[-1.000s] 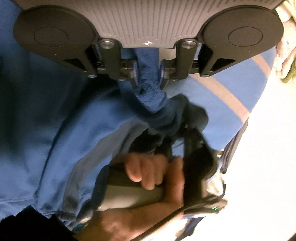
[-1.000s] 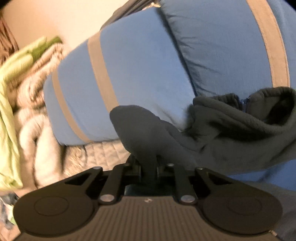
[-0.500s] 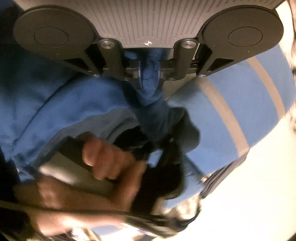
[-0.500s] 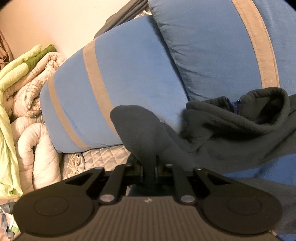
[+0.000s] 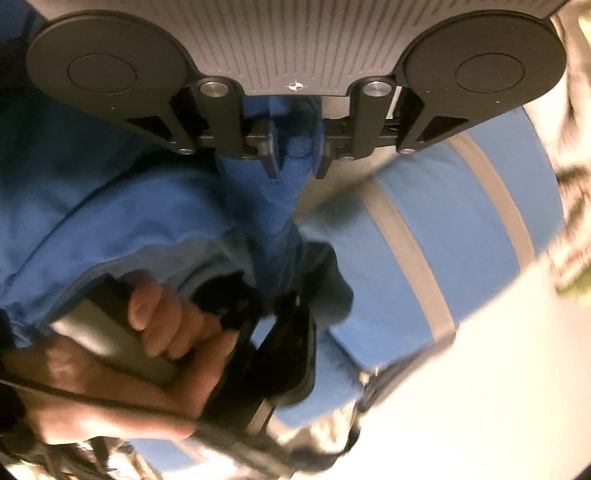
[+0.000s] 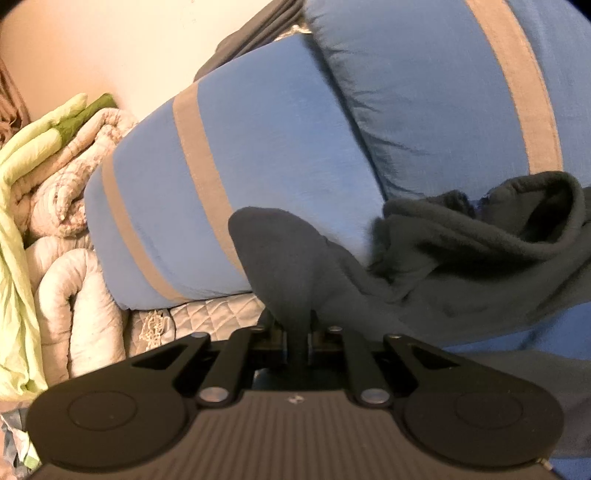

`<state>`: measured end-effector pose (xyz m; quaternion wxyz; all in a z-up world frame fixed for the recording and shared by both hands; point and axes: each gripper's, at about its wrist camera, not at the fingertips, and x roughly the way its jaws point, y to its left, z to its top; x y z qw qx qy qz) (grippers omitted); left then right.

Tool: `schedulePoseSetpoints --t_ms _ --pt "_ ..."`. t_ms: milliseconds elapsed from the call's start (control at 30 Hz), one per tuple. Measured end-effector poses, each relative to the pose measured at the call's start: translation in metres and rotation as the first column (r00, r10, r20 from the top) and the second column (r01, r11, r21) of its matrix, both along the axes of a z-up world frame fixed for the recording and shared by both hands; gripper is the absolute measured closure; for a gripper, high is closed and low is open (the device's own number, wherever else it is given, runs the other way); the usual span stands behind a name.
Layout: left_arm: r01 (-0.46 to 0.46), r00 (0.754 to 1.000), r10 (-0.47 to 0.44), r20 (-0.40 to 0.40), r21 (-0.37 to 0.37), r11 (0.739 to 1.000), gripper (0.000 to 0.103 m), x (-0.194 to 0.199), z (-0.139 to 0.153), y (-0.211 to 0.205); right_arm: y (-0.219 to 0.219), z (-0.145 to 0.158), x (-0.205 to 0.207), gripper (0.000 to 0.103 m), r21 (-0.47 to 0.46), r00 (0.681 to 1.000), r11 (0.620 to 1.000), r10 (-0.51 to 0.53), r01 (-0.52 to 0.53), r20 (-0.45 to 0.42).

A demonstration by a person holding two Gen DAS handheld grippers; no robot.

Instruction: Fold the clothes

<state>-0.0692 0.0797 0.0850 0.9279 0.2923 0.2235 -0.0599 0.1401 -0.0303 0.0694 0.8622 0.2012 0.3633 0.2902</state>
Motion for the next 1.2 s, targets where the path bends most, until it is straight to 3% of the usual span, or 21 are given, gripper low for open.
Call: schedulePoseSetpoints --t_ms 33,100,167,200,267,300,333,367,400,433,500,567,667,933,1000,1100,1133,1200 --pt "0.006 1.0 -0.006 0.015 0.009 1.0 0.07 0.001 -0.001 -0.002 -0.001 0.0 0.0 0.094 0.005 1.0 1.0 -0.002 0.002 -0.002" --pt "0.016 0.999 -0.018 0.044 0.027 0.999 0.047 0.004 -0.002 -0.006 -0.002 0.001 0.001 0.094 0.016 1.0 1.0 -0.006 0.006 -0.006" --pt "0.026 0.997 -0.029 0.067 0.043 0.999 0.044 0.007 -0.004 -0.01 -0.003 0.001 0.002 0.094 0.027 1.0 1.0 -0.009 0.01 -0.01" --pt "0.025 1.0 -0.025 0.005 0.012 1.0 0.053 0.017 -0.008 -0.007 -0.004 0.001 0.002 0.093 0.032 1.0 0.999 -0.011 0.012 -0.012" --pt "0.006 0.995 -0.012 -0.099 -0.052 0.999 0.084 0.033 -0.014 0.002 -0.005 0.002 0.003 0.091 0.044 1.0 0.999 -0.015 0.015 -0.016" --pt "-0.054 0.995 0.047 -0.092 -0.067 0.996 0.086 0.039 -0.013 0.011 -0.006 0.002 0.003 0.082 0.075 1.0 0.997 -0.01 0.011 -0.012" --pt "-0.114 0.991 0.106 -0.086 -0.083 0.99 0.087 0.045 -0.012 0.02 -0.008 0.002 0.003 0.051 0.106 1.0 0.994 -0.006 0.007 -0.008" --pt "-0.172 0.983 0.164 -0.083 -0.102 0.98 0.087 0.051 -0.011 0.03 -0.012 0.006 0.002 0.038 0.132 1.0 0.991 -0.009 0.008 0.003" --pt "-0.223 0.972 0.205 -0.118 -0.173 0.959 0.087 0.059 -0.012 0.047 -0.016 0.01 0.001 0.011 0.158 1.0 0.987 -0.012 0.01 0.015" --pt "-0.274 0.958 0.241 -0.157 -0.237 0.932 0.087 0.067 -0.013 0.065 -0.023 0.014 -0.002 0.0 0.176 0.999 0.984 -0.023 0.017 0.034" --pt "-0.37 0.918 0.303 -0.254 -0.279 0.886 0.086 0.083 -0.029 0.088 -0.038 0.022 -0.009 0.0 0.211 0.997 0.977 -0.045 0.03 0.068" --pt "-0.417 0.888 0.317 -0.333 -0.291 0.861 0.086 0.093 -0.049 0.098 -0.052 0.022 -0.014 0.0 0.216 0.997 0.974 -0.072 0.065 0.027" --pt "-0.433 0.885 0.316 -0.342 -0.354 0.829 0.087 0.092 -0.048 0.107 -0.074 0.019 -0.022 0.0 0.193 0.993 0.974 -0.114 0.117 -0.026" --pt "-0.469 0.877 0.311 -0.367 -0.51 0.721 0.085 0.089 -0.046 0.129 -0.144 0.021 -0.068 0.0 0.064 0.978 0.976 -0.209 0.209 -0.005" --pt "-0.485 0.867 0.331 -0.371 -0.485 0.727 0.067 0.091 -0.051 0.128 -0.161 0.021 -0.08 0.0 0.032 0.973 0.972 -0.232 0.232 0.002" --pt "-0.534 0.844 0.423 -0.329 -0.452 0.714 0.042 0.081 -0.039 0.124 -0.197 0.018 -0.088 0.0 -0.026 0.952 0.952 -0.304 0.304 -0.017" --pt "-0.544 0.839 0.45 -0.306 -0.441 0.714 0.04 0.077 -0.032 0.121 -0.211 0.015 -0.09 0.0 -0.036 0.941 0.942 -0.336 0.335 -0.045" --pt "-0.521 0.853 0.463 -0.24 -0.425 0.74 0.039 0.068 -0.018 0.108 -0.239 0.007 -0.093 0.0 -0.045 0.917 0.923 -0.384 0.381 -0.104"
